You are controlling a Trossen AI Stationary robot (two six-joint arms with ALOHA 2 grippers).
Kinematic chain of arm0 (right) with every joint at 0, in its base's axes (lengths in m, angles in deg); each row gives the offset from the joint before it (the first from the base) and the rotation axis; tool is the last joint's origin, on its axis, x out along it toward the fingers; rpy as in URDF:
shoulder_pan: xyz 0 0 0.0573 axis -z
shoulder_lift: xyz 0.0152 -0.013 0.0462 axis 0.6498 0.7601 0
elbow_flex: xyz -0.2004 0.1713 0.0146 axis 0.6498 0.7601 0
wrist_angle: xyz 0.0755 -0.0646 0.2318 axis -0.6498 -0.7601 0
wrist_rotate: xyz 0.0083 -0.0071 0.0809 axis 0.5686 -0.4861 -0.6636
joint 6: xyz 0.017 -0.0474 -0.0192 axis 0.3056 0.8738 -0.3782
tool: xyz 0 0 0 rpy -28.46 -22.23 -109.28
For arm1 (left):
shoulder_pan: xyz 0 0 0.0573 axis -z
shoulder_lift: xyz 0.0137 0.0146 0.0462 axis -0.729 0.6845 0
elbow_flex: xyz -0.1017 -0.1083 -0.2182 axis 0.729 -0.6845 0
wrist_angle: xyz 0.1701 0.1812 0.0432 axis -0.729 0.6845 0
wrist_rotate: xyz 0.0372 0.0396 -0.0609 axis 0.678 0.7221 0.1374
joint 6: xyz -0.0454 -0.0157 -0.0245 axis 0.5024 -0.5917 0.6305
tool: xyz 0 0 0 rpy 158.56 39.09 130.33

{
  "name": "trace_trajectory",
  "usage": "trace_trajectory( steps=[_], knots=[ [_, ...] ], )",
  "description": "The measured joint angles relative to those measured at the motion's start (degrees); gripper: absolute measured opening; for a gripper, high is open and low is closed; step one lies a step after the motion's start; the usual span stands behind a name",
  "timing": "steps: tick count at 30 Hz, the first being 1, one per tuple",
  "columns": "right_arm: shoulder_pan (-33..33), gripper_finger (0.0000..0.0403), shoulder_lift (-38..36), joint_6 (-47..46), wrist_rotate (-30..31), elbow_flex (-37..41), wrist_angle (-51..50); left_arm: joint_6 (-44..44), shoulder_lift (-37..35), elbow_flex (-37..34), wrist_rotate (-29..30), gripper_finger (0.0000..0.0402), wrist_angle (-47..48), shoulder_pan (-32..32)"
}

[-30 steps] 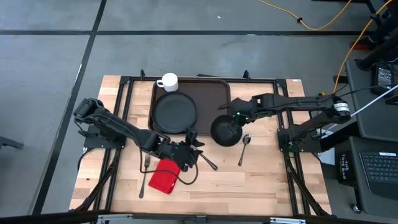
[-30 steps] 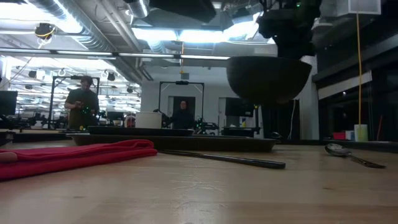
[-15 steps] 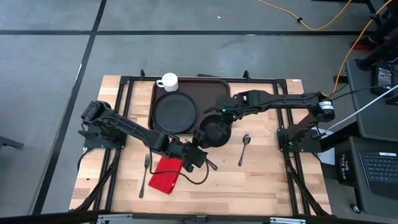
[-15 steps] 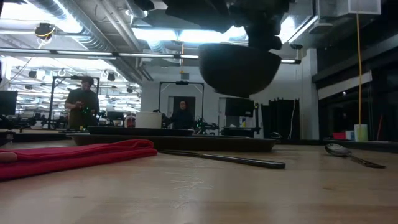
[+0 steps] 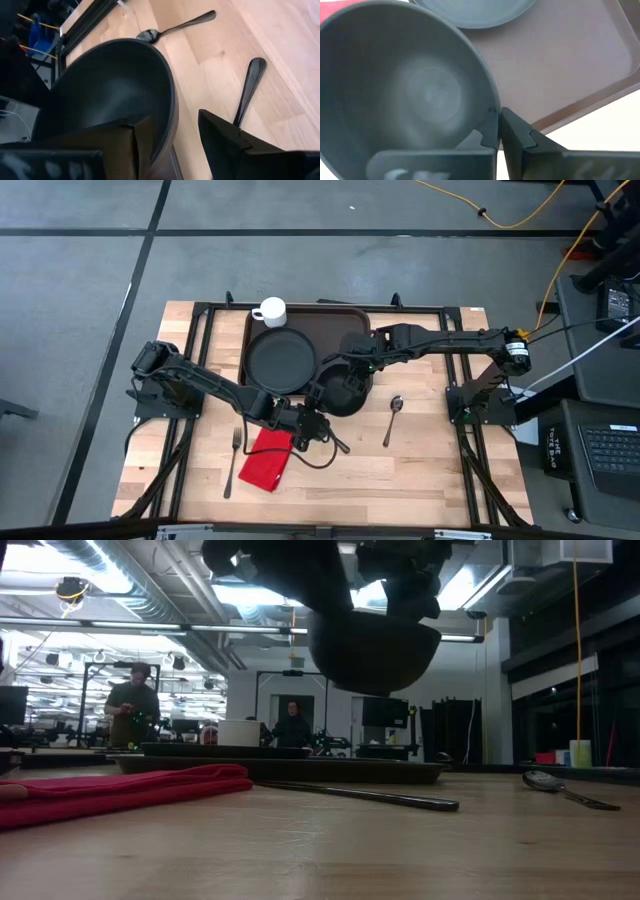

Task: Set up tray
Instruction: Put the black bowl on the black plate

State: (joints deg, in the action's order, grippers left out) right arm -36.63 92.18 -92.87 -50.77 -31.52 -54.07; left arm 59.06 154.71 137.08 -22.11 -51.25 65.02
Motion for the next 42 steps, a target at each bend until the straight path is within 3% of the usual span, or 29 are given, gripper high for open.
trace_trajectory(
  steps=[20,26,35,42],
  knots=[
    [-0.02,0.0010,-0.02,1.73,0.02,0.02,0.26,3.86,-0.02,0.00,-0.60,0.0139,4.12,-2.27],
    [-0.02,0.0010,-0.02,2.47,0.03,0.02,0.31,0.66,-0.02,0.00,-0.51,0.0101,4.09,-2.30],
    [-0.04,0.0016,-0.08,3.15,-0.01,0.02,2.18,-2.02,-0.02,0.00,-2.34,0.0012,4.18,-2.21],
    [-0.02,0.0067,-0.13,6.64,-0.07,0.00,3.17,-1.89,-0.02,0.00,-2.72,0.0003,4.97,-2.21]
  ],
)
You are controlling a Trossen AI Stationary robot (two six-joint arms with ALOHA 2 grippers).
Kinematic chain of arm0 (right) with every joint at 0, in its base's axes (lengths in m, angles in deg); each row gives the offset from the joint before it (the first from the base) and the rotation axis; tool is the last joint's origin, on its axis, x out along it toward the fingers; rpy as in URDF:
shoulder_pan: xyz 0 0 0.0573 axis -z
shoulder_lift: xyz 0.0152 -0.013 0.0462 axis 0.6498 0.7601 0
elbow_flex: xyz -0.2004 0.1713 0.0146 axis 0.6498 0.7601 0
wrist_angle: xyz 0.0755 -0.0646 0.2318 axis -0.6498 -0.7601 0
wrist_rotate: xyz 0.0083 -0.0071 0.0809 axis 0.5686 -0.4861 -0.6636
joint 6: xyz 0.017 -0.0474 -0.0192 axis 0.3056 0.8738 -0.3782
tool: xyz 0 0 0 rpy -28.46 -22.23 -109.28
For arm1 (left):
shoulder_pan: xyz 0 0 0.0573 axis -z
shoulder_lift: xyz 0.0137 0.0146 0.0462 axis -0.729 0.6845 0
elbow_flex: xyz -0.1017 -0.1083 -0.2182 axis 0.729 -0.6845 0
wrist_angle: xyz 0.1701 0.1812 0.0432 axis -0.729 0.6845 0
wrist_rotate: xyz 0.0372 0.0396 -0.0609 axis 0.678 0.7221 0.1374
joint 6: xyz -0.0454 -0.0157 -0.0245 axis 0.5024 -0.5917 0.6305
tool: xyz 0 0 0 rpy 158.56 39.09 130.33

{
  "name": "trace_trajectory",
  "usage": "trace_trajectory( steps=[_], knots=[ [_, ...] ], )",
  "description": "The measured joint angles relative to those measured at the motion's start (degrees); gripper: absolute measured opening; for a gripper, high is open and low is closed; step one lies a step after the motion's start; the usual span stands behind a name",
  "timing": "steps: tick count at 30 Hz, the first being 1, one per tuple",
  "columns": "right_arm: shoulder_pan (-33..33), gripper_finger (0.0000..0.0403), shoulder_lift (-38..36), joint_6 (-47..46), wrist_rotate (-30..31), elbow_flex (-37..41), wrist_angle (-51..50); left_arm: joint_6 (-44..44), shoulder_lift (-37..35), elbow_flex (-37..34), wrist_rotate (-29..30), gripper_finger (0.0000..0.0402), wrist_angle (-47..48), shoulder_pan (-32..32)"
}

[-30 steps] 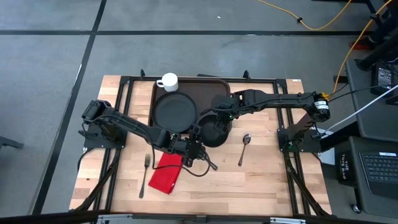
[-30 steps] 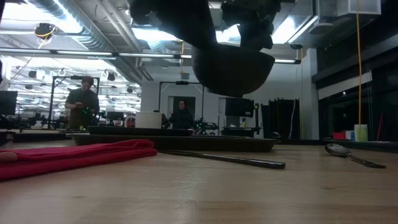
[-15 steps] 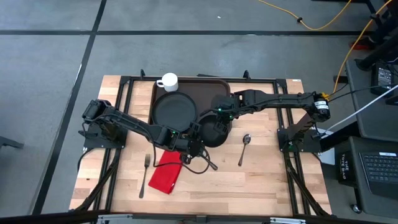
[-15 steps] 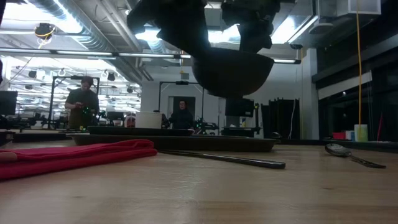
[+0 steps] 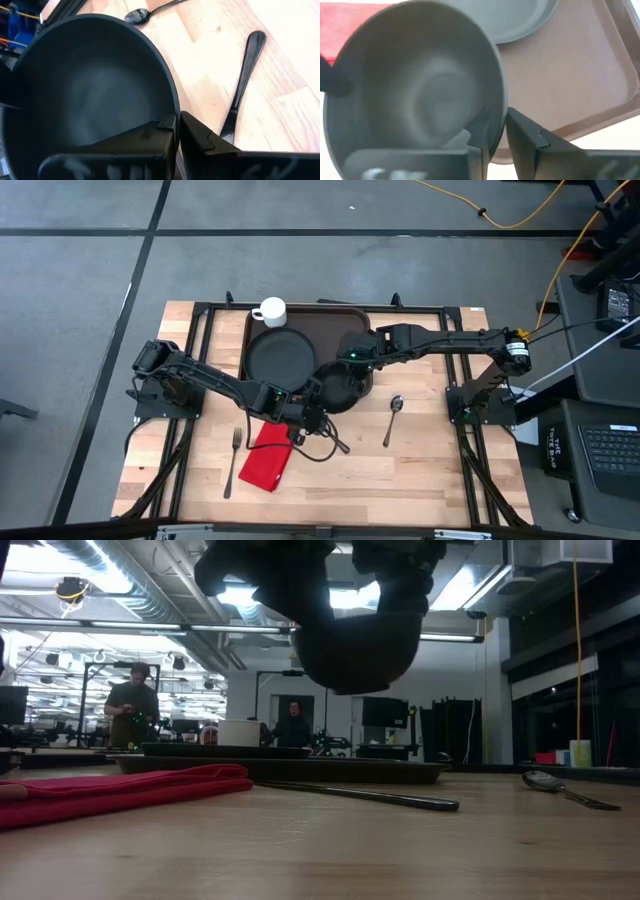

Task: Set up tray
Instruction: Put the black bowl on the black plate

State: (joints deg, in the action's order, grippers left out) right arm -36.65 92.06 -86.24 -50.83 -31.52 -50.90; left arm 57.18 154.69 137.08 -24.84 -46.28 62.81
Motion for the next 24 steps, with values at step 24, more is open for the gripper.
trace_trajectory(
  steps=[24],
  knots=[
    [-1.51,0.0050,-6.70,6.19,7.69,-1.26,-0.92,8.85,-5.69,-0.39,-1.65,0.0002,14.65,0.00]
  ],
)
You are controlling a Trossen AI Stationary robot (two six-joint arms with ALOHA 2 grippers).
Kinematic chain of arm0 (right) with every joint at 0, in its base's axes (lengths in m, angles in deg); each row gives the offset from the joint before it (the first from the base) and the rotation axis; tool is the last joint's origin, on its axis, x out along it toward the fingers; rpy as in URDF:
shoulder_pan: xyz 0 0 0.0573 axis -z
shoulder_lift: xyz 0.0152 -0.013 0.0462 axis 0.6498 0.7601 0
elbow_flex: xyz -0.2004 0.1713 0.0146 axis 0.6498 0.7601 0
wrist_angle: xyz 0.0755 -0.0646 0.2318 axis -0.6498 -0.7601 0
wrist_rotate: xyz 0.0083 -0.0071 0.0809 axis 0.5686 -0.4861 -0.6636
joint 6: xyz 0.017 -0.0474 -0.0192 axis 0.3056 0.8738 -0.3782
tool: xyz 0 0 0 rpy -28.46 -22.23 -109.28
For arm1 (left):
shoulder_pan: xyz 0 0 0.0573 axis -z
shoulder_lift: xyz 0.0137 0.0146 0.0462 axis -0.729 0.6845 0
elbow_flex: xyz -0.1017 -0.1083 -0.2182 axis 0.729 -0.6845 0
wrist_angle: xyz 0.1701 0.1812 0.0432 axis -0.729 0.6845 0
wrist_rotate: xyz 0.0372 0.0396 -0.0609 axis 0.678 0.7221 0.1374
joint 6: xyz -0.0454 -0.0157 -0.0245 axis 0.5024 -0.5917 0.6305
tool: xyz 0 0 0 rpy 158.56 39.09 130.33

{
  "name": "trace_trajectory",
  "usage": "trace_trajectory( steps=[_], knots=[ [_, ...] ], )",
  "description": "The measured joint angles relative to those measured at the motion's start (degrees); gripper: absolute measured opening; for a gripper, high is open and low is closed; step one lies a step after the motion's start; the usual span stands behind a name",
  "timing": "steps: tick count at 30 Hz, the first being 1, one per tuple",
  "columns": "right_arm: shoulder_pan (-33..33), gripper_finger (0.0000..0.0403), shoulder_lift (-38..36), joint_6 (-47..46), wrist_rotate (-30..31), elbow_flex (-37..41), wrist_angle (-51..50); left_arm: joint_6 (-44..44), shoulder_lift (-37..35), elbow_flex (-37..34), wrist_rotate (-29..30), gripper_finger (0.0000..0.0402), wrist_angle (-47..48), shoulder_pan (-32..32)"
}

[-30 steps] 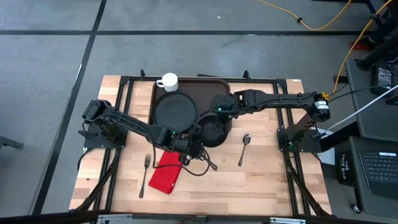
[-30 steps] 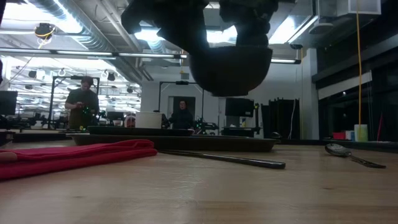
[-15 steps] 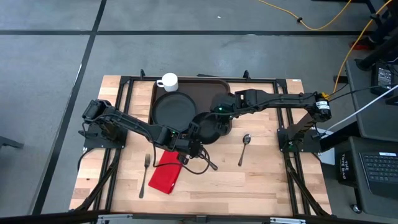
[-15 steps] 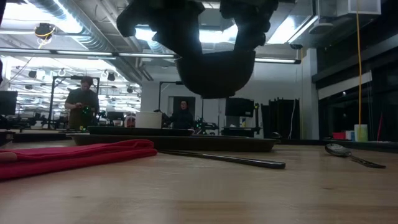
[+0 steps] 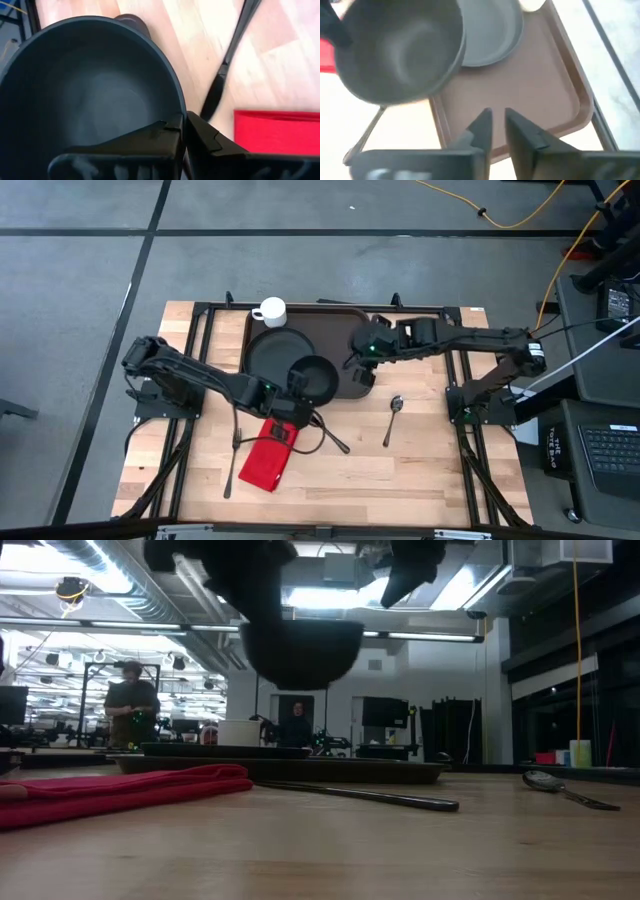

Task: Set up tray
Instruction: Put the black bowl on the black plate

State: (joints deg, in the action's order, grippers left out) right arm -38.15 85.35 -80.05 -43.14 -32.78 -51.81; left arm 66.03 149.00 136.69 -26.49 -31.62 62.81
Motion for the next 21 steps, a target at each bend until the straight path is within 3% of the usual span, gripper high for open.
trace_trajectory(
  steps=[4,14,21],
  knots=[
    [-1.45,0.0008,-3.27,0.10,0.42,9.00,8.06,1.74,-5.01,-3.38,-0.74,0.0002,0.35,-0.14],
    [-6.61,0.0008,-11.18,-0.99,0.66,37.24,44.40,7.65,-17.70,-18.91,-1.51,0.0002,-3.11,-4.06],
    [-9.17,0.0005,-11.16,1.99,3.25,47.79,62.60,7.62,-20.23,-23.33,-9.35,0.0002,-5.32,-12.72]
  ],
)
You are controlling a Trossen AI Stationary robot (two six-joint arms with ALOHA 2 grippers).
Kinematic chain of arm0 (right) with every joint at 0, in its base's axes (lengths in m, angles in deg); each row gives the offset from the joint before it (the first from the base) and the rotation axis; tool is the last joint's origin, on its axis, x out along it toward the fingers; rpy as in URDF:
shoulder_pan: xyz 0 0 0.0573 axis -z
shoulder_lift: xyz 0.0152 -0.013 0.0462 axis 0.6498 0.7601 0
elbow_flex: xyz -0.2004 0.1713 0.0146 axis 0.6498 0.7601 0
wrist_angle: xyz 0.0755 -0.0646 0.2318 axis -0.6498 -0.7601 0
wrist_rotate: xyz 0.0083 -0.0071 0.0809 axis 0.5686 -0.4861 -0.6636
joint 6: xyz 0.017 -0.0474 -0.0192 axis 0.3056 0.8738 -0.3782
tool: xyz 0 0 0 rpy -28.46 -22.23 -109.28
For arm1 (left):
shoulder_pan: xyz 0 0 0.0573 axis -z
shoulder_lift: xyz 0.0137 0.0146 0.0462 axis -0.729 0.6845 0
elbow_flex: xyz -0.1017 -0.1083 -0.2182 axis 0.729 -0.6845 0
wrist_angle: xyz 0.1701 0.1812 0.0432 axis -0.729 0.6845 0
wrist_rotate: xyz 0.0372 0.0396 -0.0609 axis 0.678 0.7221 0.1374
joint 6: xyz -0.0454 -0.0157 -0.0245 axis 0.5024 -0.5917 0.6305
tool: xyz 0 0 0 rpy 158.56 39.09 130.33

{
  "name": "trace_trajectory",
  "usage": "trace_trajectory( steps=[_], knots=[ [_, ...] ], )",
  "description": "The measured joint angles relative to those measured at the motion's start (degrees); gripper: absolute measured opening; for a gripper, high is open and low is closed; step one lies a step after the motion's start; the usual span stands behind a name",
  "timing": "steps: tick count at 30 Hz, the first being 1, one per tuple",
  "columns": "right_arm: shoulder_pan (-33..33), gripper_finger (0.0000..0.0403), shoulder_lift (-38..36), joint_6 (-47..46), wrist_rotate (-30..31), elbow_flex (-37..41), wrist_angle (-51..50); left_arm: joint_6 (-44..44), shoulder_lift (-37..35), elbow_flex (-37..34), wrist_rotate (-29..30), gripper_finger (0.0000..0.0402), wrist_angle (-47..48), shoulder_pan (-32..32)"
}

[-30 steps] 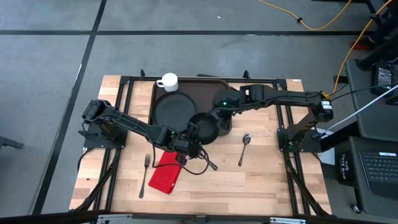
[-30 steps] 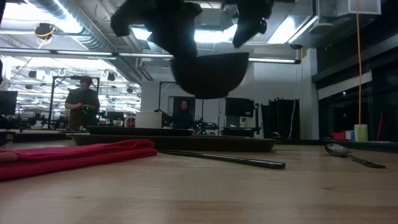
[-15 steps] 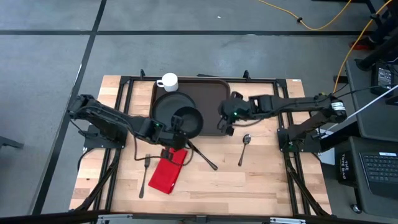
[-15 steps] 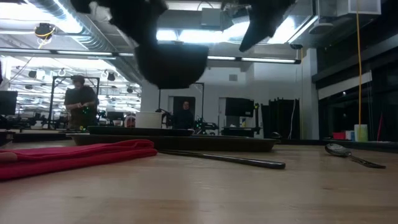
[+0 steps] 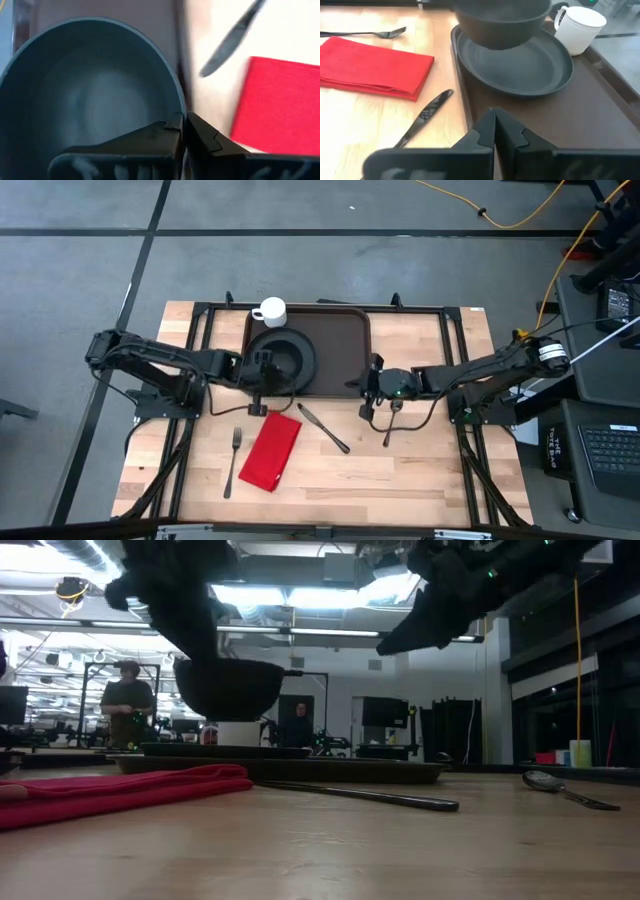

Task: Set up tray
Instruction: Put the black bowl on the black plate

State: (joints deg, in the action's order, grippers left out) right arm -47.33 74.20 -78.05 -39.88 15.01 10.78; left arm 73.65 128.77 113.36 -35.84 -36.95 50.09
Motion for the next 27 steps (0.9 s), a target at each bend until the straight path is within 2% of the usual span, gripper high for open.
trace_trajectory(
  steps=[3,12,16,27],
  knots=[
    [-0.16,0.0007,0.00,0.11,0.18,1.99,3.56,-1.49,0.31,-0.06,-0.84,0.0002,-0.63,-3.38],
    [0.43,0.0009,0.61,2.99,0.31,2.58,5.25,-5.32,0.33,-0.10,-8.29,0.0002,-1.92,-12.13],
    [1.28,0.0009,1.04,4.41,0.31,2.56,7.37,-7.23,0.37,-0.14,-9.83,0.0002,-3.55,-15.22],
    [1.65,0.0009,3.45,4.92,0.16,2.56,8.65,-8.15,0.74,-7.53,-11.81,0.0002,-12.90,-19.91]
  ],
)
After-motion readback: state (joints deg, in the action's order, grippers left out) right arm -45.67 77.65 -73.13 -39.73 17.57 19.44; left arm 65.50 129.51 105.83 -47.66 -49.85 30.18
